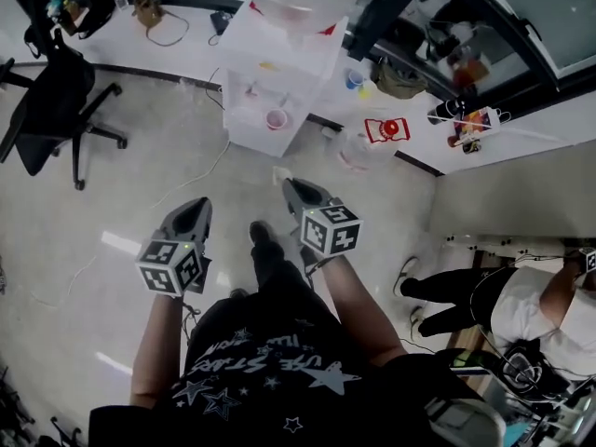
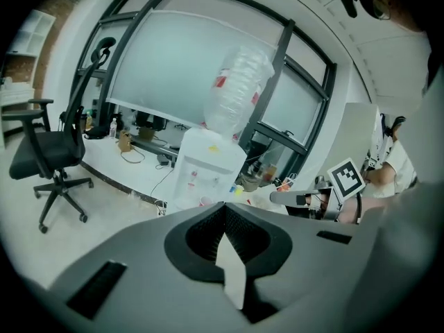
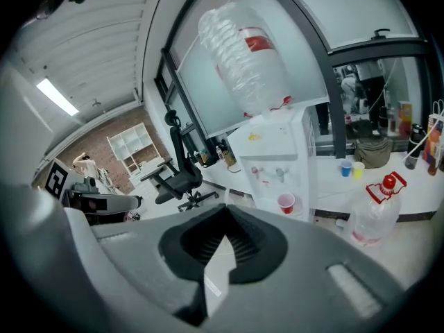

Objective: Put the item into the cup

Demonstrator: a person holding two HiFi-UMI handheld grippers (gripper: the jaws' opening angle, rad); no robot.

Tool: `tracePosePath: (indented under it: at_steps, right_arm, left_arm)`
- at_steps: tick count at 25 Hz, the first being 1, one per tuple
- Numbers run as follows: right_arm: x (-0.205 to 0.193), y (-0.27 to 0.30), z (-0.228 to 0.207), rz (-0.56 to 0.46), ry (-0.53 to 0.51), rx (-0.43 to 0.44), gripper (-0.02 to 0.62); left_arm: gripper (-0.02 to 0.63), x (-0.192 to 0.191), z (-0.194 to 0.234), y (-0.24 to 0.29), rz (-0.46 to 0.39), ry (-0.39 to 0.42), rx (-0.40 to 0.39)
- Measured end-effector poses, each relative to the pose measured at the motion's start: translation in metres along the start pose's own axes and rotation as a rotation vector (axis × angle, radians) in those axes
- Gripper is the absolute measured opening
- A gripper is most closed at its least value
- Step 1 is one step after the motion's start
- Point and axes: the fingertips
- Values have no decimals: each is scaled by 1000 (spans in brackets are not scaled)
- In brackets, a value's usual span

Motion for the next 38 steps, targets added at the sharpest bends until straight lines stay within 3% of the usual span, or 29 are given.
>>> tracePosePath:
  at_steps: [6,15,23,28,38]
  right_arm:
    - [18,29,-51,33,15,12,2]
    - [12,98,-131,98,64,-2,2]
    - [-7,144,-200,107,110,-58,2]
    - [-9,177,-241,83,133,-86,2]
    - [-26,222,-287,62,151,-123,2]
  left_arm:
    - [6,20,-8,57,26,28,-7]
    - [6,25,9,140,51,-22,21]
    - [6,-3,28,201,99,-88,41]
    - [6,-12,42,240,111,-85,36]
    - [6,-47,57,287,144,-117,6]
Point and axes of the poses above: the fingertips, and each gripper's own axes: y forward along the fingers, z to its left, x out of its top, and after that the axes turned 14 degrees about x, right-handed
